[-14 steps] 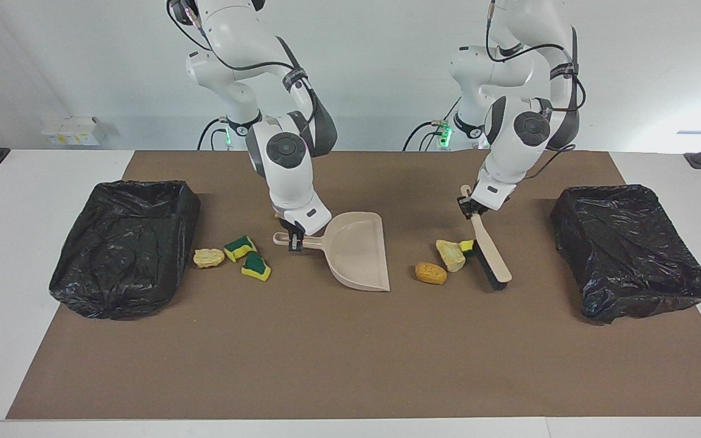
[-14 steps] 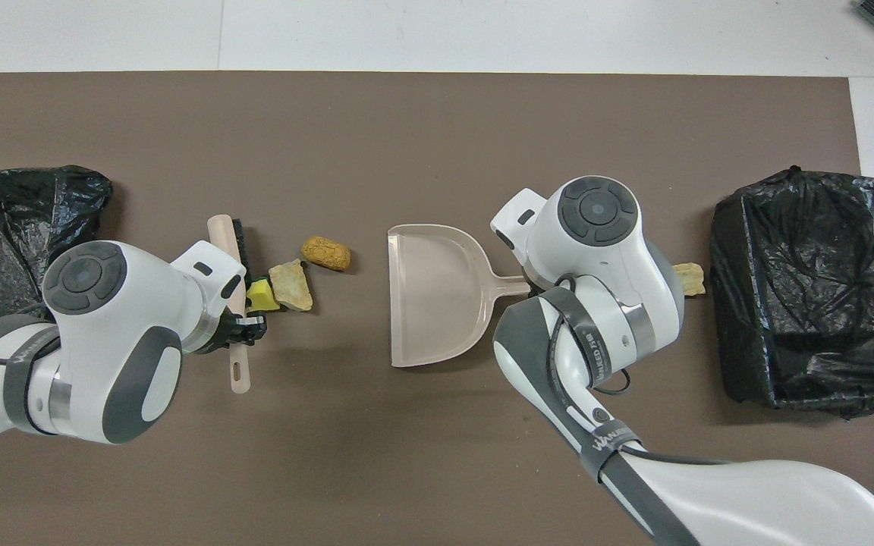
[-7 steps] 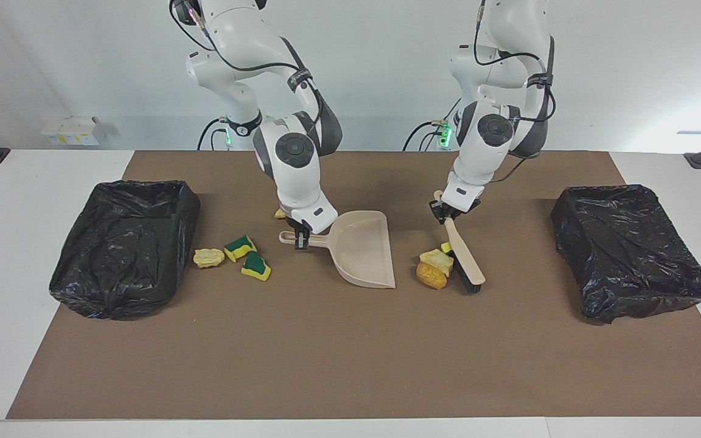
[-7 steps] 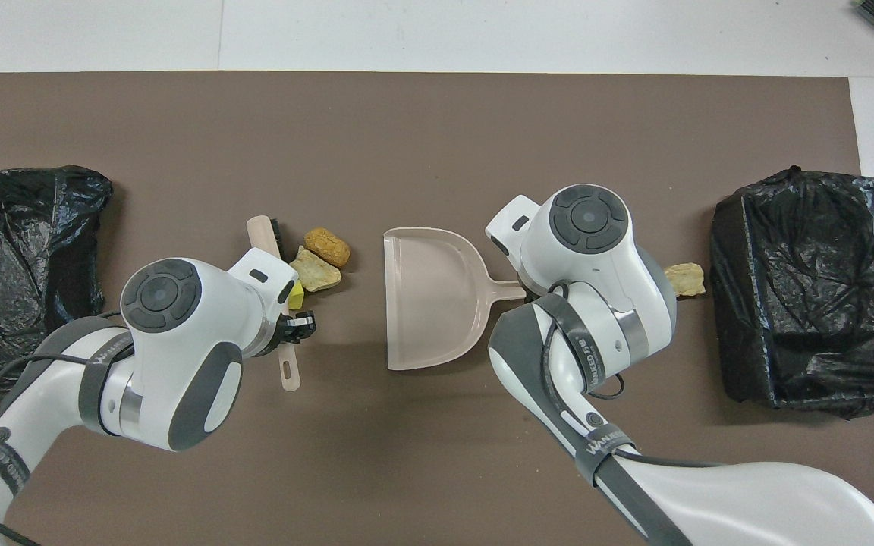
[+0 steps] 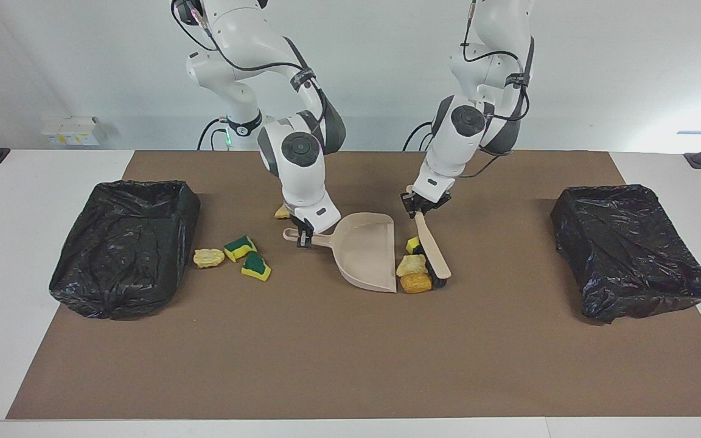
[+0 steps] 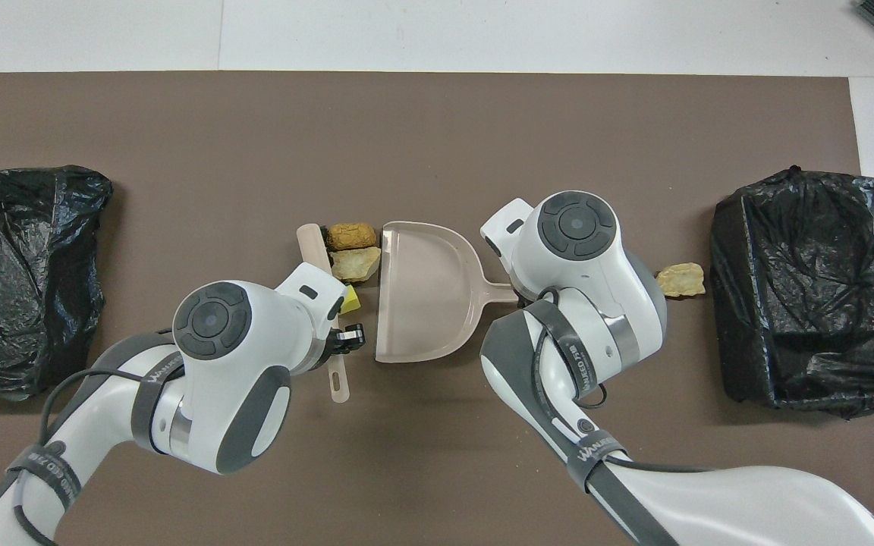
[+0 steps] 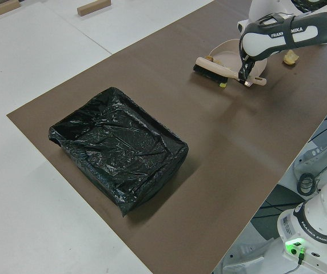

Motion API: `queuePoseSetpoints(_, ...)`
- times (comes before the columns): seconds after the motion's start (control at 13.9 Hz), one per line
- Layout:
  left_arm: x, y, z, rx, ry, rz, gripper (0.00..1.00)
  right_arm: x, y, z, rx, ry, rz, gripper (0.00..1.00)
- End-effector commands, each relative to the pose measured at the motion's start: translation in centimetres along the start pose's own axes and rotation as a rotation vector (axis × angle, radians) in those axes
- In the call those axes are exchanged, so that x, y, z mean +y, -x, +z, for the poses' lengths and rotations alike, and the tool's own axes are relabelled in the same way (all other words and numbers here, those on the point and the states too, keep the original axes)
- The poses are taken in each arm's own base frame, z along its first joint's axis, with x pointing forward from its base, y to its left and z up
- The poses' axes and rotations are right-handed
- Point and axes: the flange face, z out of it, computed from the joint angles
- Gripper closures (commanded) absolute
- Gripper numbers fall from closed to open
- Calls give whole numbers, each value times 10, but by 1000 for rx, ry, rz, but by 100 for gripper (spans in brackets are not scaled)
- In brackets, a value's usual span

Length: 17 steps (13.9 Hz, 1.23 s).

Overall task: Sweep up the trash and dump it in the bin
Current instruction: 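Sweep the bread and sponge pieces into the dustpan with the left gripper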

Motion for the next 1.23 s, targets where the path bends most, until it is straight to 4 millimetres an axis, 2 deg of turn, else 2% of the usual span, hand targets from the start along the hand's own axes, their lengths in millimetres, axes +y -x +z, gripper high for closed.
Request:
queuePoseSetpoints(0.0,27,20,0,1,18,39,100,-7,1,8,-11,6,15,100)
queuePoseSetpoints(0.43,83,63,-6,-16,71,67,100,-13,-8,12,-17,1,0,100)
queuePoseSetpoints(0.58,95,62,-16,-8,99,69,100,-13,-8,12,-17,1,0,100)
queuePoseSetpoints(0.79,101,58,-18,-5,104,73,100,-12,-6,11,-25,-4,-3,100)
queuePoseSetpoints(1.01,98,54,-33,1,113,76,100,-6,3,1,-47,0,-19,100)
queuePoseSetpoints(1.15,94,55,-52,-37,85,92,100,4,19,-13,-48,-4,-38,100)
